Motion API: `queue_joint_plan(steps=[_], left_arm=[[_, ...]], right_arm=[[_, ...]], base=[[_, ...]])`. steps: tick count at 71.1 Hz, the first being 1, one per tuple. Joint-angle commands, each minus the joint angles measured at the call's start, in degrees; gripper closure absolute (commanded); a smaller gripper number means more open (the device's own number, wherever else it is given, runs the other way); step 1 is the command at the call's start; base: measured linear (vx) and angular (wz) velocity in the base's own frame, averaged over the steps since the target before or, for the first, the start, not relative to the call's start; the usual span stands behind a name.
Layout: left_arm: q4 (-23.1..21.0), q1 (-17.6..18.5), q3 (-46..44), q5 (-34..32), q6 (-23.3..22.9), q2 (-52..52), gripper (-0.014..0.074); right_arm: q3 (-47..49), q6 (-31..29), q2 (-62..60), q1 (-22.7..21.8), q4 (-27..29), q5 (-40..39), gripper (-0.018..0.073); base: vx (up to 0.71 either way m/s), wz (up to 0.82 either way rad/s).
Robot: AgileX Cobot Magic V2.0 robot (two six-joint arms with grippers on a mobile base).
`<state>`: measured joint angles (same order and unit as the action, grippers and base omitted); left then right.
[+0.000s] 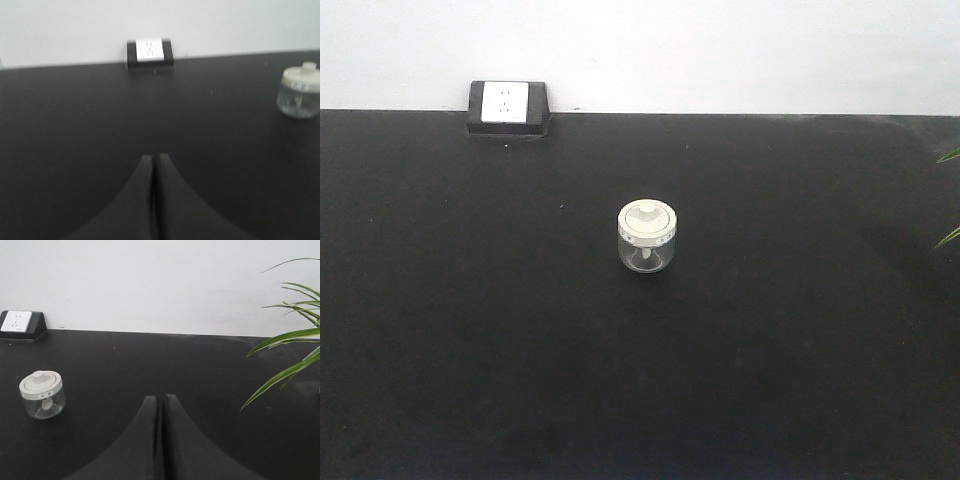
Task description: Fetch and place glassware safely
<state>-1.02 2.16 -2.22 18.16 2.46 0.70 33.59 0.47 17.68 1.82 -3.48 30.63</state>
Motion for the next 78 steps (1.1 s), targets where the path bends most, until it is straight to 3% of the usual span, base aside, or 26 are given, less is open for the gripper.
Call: queue_joint_plan(steps=[1, 5, 23, 78], left_arm=[[-1.7, -0.2, 3.1, -8.6, -0.7, 0.3, 0.0603], [-3.2, -0.2, 5.7, -12.9, -0.7, 0.3, 0.0603], [-4.0, -0.2, 5.5, -14.3, -0.5, 0.2, 0.0603], [-3.6, -0.2, 5.5, -14.4, -0.5, 0.2, 0.0603]], right_arm=[[1.7, 0.0, 0.6, -0.3, -0.7, -4.2, 0.0562], [1.7, 0.0, 0.6, -0.3, -0.7, -4.2, 0.0562], [1.7, 0.0, 0.6, -0.3, -0.7, -4.3, 0.0562], [1.7, 0.0, 0.6, -0.3, -0.7, -4.3, 0.0562]], base=[[0.00, 0.00], [0.00, 0.00], [0.00, 0.00], [0.00, 0.00]])
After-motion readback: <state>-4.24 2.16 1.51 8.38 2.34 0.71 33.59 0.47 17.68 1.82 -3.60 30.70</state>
